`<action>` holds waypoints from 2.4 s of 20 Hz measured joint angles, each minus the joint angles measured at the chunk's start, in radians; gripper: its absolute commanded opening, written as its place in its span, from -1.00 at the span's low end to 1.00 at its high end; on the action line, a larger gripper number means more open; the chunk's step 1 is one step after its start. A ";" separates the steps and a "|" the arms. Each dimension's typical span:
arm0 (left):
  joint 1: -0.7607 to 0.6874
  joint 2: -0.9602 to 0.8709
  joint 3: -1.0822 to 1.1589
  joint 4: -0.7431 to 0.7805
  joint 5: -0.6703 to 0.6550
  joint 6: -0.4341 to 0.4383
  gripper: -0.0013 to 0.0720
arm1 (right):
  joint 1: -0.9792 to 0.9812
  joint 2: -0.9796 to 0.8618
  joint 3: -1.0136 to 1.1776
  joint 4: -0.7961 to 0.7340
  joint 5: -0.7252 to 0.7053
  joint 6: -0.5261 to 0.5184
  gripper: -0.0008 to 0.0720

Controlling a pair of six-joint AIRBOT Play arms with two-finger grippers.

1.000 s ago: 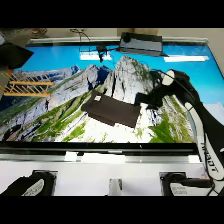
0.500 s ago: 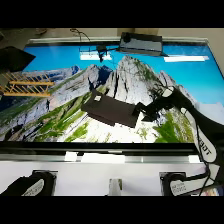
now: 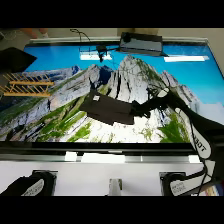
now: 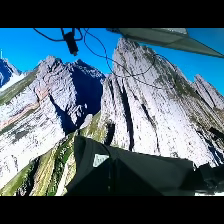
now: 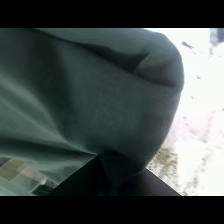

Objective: Fold the shirts.

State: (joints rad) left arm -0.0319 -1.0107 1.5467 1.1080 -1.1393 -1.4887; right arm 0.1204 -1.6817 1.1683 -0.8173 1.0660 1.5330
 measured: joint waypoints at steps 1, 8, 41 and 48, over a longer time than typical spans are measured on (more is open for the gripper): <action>0.000 -0.003 0.000 0.000 0.000 0.000 -0.86 | -0.015 0.010 0.024 0.014 0.025 -0.022 -0.91; 0.000 -0.042 -0.003 0.001 0.001 0.000 -0.86 | -0.339 0.133 0.335 -0.013 0.216 -0.050 -0.91; -0.081 -0.054 -0.005 -0.001 -0.006 0.003 -0.86 | -1.145 0.337 0.172 -0.727 0.580 0.169 -0.91; -0.102 -0.054 -0.005 -0.001 -0.005 0.000 -0.86 | -1.145 0.364 -0.016 -0.774 0.460 0.179 0.90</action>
State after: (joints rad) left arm -0.1341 -1.0649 1.5417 1.1072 -1.1439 -1.4883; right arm -1.0248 -1.3174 1.1522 -1.5909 1.5261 1.7123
